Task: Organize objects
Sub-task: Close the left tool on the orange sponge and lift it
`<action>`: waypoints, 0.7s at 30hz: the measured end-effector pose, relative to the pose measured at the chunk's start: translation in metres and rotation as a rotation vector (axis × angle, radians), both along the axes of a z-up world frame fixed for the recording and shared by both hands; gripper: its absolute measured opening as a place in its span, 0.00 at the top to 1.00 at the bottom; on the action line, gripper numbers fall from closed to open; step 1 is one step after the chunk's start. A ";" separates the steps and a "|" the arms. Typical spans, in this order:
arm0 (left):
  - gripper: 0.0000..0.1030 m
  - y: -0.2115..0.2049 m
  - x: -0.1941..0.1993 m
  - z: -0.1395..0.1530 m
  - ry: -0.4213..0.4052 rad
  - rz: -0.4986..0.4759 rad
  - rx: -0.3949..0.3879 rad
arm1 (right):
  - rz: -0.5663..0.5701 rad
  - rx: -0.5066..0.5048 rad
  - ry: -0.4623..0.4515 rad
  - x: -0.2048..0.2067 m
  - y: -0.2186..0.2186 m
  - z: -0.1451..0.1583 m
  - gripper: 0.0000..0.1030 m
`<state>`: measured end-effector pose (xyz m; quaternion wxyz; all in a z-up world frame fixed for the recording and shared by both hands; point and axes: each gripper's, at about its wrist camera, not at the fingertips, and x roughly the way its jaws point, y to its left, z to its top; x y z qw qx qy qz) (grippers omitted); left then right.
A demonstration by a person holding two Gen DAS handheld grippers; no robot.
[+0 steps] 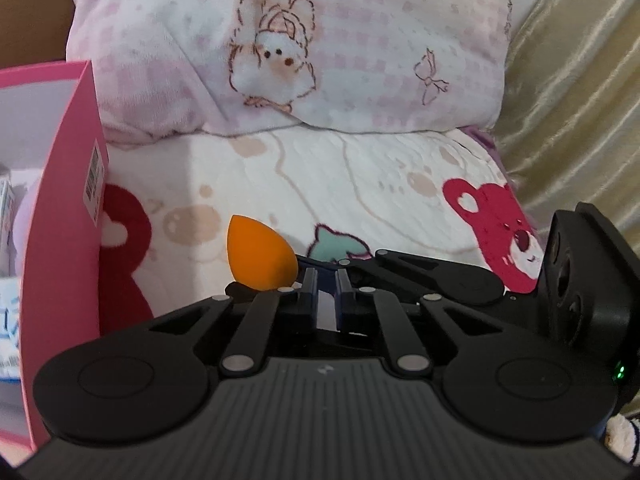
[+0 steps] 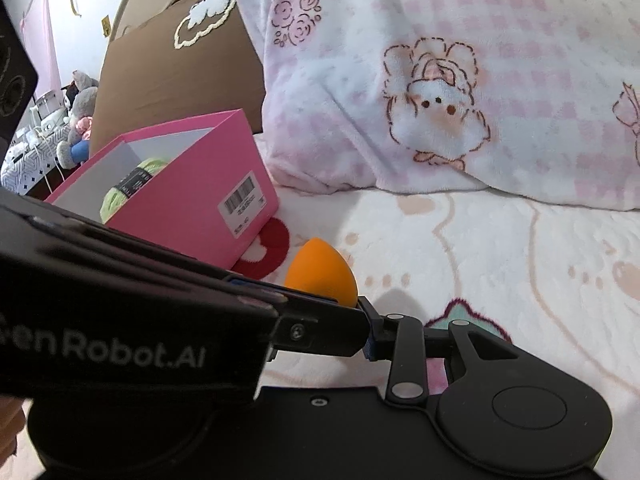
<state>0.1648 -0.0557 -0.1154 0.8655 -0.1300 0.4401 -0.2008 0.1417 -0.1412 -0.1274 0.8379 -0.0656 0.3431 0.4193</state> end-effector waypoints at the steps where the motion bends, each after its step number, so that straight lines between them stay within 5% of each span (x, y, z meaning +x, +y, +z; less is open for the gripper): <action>1: 0.93 0.000 -0.003 0.000 0.006 -0.004 -0.007 | 0.000 -0.007 0.000 -0.003 -0.002 0.000 0.60; 9: 0.83 0.000 -0.025 0.002 -0.048 -0.015 -0.002 | -0.070 -0.054 0.045 -0.007 -0.016 -0.009 0.60; 11: 0.67 0.003 -0.025 -0.001 -0.038 0.006 -0.005 | -0.071 -0.045 0.053 -0.008 -0.020 -0.010 0.60; 13: 0.62 0.004 -0.022 -0.007 -0.024 0.023 0.005 | -0.073 -0.042 0.061 -0.010 -0.022 -0.010 0.60; 21: 0.60 0.007 -0.014 -0.029 0.017 0.045 -0.010 | -0.073 -0.054 0.051 -0.018 -0.028 -0.015 0.60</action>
